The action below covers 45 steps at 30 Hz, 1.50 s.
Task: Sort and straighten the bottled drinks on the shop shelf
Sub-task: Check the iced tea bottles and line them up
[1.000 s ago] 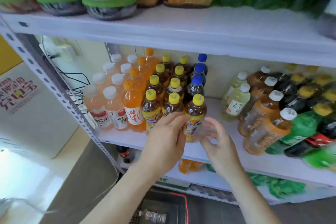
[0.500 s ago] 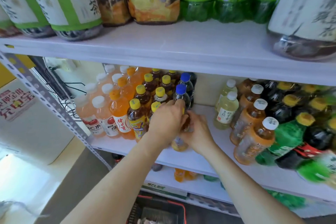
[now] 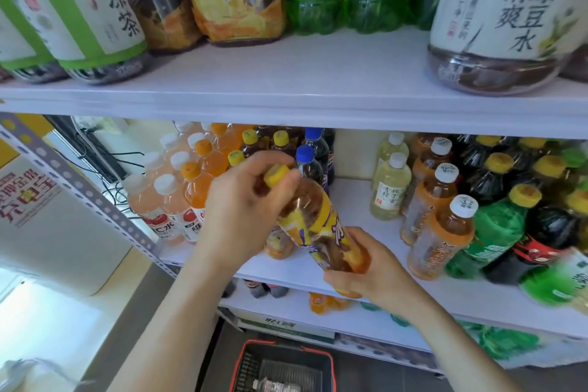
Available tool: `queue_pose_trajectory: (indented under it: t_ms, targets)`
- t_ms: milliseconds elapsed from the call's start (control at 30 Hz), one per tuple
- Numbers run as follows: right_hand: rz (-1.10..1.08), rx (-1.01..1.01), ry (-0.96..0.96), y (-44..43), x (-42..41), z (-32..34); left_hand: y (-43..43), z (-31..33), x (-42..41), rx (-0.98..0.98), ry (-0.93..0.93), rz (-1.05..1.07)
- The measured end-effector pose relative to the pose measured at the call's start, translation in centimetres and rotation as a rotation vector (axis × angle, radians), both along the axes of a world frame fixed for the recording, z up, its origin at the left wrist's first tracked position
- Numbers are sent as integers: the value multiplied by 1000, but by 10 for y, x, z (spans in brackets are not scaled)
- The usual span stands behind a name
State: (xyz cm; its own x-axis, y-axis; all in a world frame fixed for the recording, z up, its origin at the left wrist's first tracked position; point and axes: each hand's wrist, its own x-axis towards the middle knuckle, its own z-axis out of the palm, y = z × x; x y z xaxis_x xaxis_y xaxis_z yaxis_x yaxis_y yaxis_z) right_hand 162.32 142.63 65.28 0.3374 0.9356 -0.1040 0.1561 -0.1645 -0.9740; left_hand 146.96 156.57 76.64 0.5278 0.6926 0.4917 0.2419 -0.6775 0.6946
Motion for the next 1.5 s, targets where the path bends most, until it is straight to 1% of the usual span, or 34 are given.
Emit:
queue_pose_trajectory:
  t_ms: [67, 133, 167, 233, 300, 367, 433, 467, 533, 567, 600, 633, 667, 700, 767, 800, 833, 867, 900, 1000, 1067, 1100, 1167, 1300, 1367, 1433, 1500]
  targets:
    - [31, 46, 87, -18, -1, 23, 0, 7, -6, -170, -183, 52]
    - [108, 57, 206, -33, 0, 43, 0, 9, -9, -342, -267, 36]
    - [152, 54, 267, -38, 2, 50, 0, 8, -10, -469, -309, -16]
    - [197, 35, 419, -43, 6, 53, -5, 0, -9, -767, -432, -195]
    - [237, -39, 645, -48, 7, 52, -17, -10, -5, -991, -549, -365]
    - [390, -110, 805, -54, 3, 56, -32, -19, 3, -1145, -682, -490]
    - [431, -158, 838, -50, -7, 59, -42, -22, 12, -1245, -821, -530]
    - [449, -114, 830, -58, -11, 52, -45, -21, 16, -1274, -870, -509]
    - [396, -37, 686, -70, -16, 46, -47, -17, 21, -1310, -899, -428]
    - [384, -43, 599, -73, -18, 48, -47, -14, 23, -1320, -885, -375]
    - [310, -14, 548, -73, -19, 45, -47, -12, 24, -1318, -861, -310]
    - [247, 28, 592, -72, -20, 49, -46, -11, 24, -1303, -832, -235]
    - [139, 47, 607, -72, -17, 52, -44, -11, 24, -1283, -806, -152]
    - [60, 75, 508, -72, -15, 53, -42, -11, 24, -1272, -789, -79]
    - [-23, 160, 263, -82, -15, 46, -40, -11, 23, -1292, -775, -14]
    - [-75, 182, 195, -82, -18, 44, -39, -11, 22, -1307, -769, -15]
    - [-107, 202, 184, -83, -23, 43, -38, -12, 20, -1315, -756, -36]
    - [-127, 211, 204, -83, -27, 44, -37, -13, 18, -1315, -731, -71]
    - [-135, 209, 278, -84, -30, 44, -36, -14, 16, -1304, -691, -116]
    - [-144, 200, 663, -87, -36, 47, -32, -16, 4, -1259, -582, -319]
    - [-155, 111, 944, -86, -40, 48, -31, -15, -2, -1235, -558, -483]
    - [-148, 55, 1053, -86, -40, 47, -31, -15, -3, -1212, -548, -544]
    - [-106, 6, 1160, -84, -41, 49, -32, -16, -4, -1166, -525, -583]
    - [-17, -31, 1162, -84, -39, 50, -35, -17, -1, -1106, -513, -424]
    - [-73, -52, 1128, -78, -36, 48, -37, -17, -1, -1071, -511, -349]
    - [-192, -24, 1030, -72, -35, 46, -38, -16, -1, -1012, -507, -292]
    - [-224, 79, 854, -72, -39, 45, -40, -15, 1, -957, -506, -246]
